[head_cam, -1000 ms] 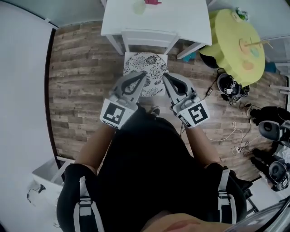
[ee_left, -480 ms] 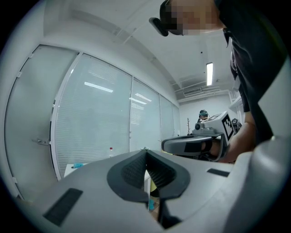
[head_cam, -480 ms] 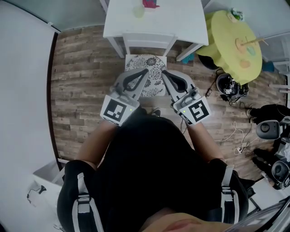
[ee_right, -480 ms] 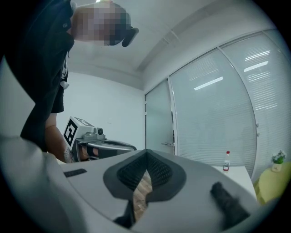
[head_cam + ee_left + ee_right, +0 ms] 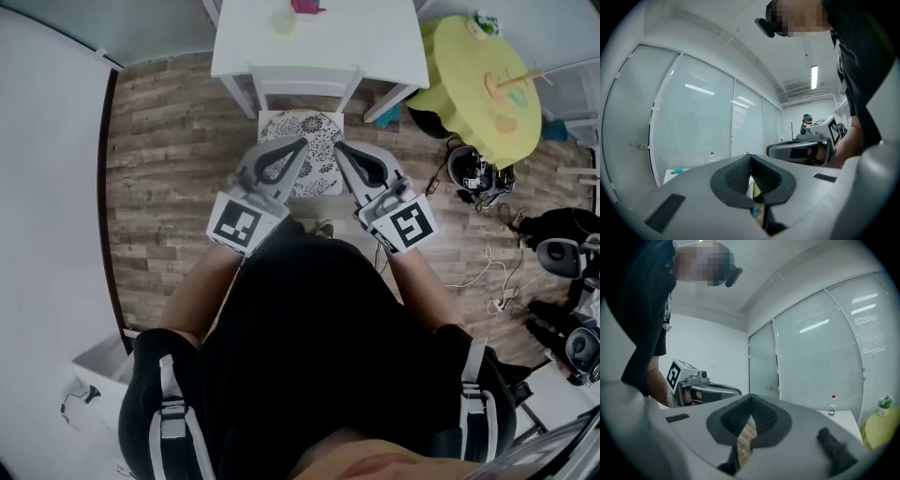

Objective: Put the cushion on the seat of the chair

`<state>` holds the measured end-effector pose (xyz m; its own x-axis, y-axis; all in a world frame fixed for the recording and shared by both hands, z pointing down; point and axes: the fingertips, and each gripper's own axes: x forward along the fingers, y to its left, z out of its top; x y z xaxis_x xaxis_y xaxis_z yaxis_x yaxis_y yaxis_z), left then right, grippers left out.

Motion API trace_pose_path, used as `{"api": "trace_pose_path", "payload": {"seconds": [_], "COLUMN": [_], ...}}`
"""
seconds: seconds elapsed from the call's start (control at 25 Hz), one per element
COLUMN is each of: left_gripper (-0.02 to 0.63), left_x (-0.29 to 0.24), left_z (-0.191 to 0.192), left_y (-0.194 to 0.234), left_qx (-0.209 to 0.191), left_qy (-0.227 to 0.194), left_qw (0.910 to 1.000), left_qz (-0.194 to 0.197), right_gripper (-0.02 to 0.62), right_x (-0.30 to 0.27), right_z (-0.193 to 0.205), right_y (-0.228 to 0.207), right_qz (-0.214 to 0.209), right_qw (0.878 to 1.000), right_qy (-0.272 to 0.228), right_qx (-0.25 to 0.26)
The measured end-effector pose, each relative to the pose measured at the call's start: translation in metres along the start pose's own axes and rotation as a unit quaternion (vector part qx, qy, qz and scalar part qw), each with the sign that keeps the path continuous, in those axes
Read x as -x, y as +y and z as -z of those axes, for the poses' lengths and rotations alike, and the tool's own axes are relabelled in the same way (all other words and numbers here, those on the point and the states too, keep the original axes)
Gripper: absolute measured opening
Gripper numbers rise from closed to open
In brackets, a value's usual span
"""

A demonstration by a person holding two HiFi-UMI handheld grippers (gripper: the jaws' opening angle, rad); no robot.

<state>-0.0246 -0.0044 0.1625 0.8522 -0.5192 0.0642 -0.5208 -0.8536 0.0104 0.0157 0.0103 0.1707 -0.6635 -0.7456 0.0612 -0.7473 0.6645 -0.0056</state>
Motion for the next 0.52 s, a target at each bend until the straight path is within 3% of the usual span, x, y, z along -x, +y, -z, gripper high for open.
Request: {"api": "trace_pose_path", "payload": {"seconds": [0.52], "left_gripper": [0.009], "left_x": [-0.0097], "left_z": [0.0010], "left_y": [-0.0014], "left_qx": [-0.002], "left_qy": [0.002], "left_qw": [1.0000], "left_qz": [0.002], "right_gripper": [0.014], "right_x": [0.0005], "right_z": [0.0040], "right_y": [-0.0077], "right_qz": [0.004], "right_qw": [1.000], "right_qy": [0.001], "right_qx": [0.001]}}
